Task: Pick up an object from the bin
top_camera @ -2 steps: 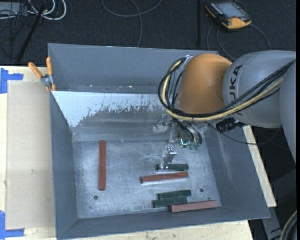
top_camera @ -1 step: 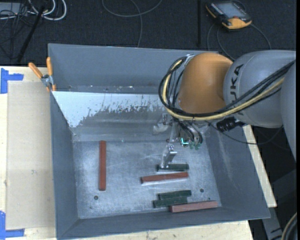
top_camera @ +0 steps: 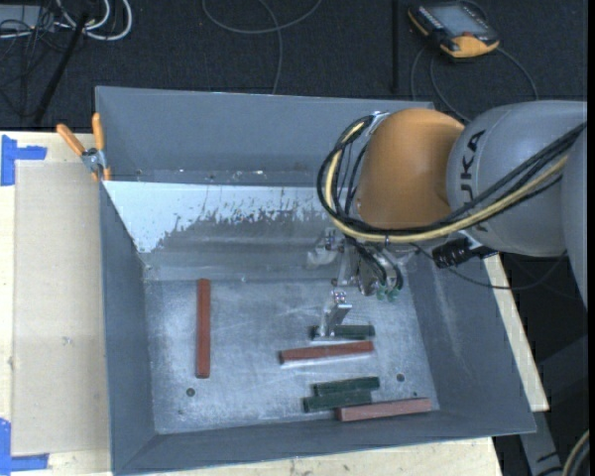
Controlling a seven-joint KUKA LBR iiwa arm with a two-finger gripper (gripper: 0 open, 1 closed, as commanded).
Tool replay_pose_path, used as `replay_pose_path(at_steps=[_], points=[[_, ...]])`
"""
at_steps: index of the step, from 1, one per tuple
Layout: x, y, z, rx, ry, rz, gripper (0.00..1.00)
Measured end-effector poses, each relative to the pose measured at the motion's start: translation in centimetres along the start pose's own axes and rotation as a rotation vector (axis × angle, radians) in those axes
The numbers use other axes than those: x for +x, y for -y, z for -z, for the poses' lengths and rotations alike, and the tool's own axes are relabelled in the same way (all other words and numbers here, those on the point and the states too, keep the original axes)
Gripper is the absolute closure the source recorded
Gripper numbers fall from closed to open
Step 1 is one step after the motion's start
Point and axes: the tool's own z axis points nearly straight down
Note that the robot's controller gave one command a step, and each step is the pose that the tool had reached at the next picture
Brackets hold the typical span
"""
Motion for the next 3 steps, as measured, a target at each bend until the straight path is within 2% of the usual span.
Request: replay_pose_path(at_steps=[1,2,3], points=[[2.9,1.2,-6.2,0.000,0.015,0.225,1.00],[2.9,1.2,-6.2,0.000,0.016,0.225,1.00],[5.2,0.4,5.3,0.000,0.002,0.203,1.00]])
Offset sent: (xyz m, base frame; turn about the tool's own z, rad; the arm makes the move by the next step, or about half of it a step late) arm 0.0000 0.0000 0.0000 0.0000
